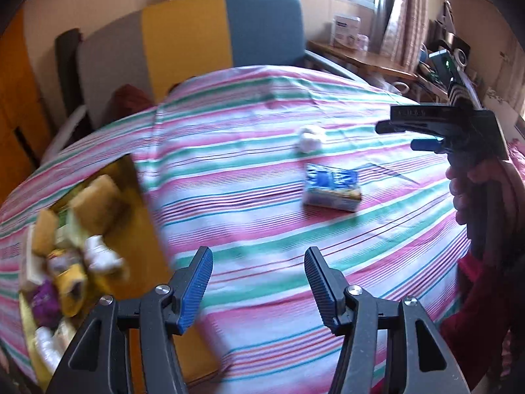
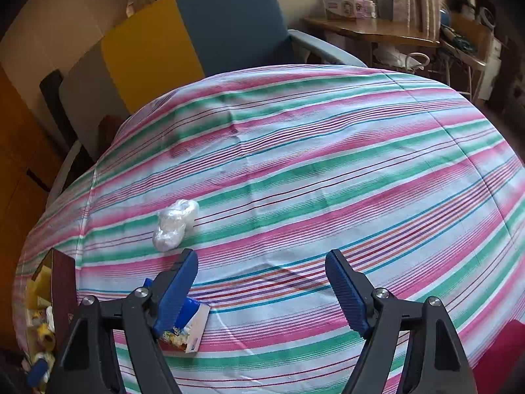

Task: Organize objects
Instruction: 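Move the left tool to the blue Tempo tissue pack and grasp it, then hold the tissue pack with the left tool while the right tool grasps the plastic bag bundle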

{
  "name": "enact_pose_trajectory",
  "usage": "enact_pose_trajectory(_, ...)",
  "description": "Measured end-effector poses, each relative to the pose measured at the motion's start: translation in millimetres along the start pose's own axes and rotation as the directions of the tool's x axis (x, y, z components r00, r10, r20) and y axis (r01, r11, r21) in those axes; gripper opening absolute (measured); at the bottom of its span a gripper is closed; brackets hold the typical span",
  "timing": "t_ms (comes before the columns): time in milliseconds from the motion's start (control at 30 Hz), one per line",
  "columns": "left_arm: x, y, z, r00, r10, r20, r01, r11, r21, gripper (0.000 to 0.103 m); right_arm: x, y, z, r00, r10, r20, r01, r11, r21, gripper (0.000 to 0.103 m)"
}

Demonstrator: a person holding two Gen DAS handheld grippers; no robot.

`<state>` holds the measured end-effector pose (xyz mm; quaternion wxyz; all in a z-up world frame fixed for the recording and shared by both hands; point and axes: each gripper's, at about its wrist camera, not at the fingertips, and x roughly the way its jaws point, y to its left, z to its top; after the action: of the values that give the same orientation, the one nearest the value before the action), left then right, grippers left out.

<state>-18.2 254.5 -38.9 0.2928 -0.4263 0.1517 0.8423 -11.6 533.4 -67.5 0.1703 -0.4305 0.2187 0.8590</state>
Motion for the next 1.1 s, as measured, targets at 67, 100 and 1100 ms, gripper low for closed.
enact_pose_trajectory(67,13.3,-9.2,7.0,0.999,-0.027,-0.025,0.027,1.000,0.001,0.065,-1.2,-5.0,2.0,1.000,0.003,0.003,-0.003,1.000,0.029,0.081)
enact_pose_trajectory(100,20.1,-14.0,10.7,0.998,-0.048,-0.033,0.048,0.999,-0.005,0.069,-1.2,-7.3,2.6,1.000,0.006,0.002,-0.006,0.999,0.041,0.082)
enact_pose_trajectory(1100,57.4,-55.9,-28.4,0.999,-0.018,0.048,0.012,0.992,0.127,0.074,9.2,-18.9,5.5,0.997,0.053,-0.047,-0.047,0.991,0.123,0.086)
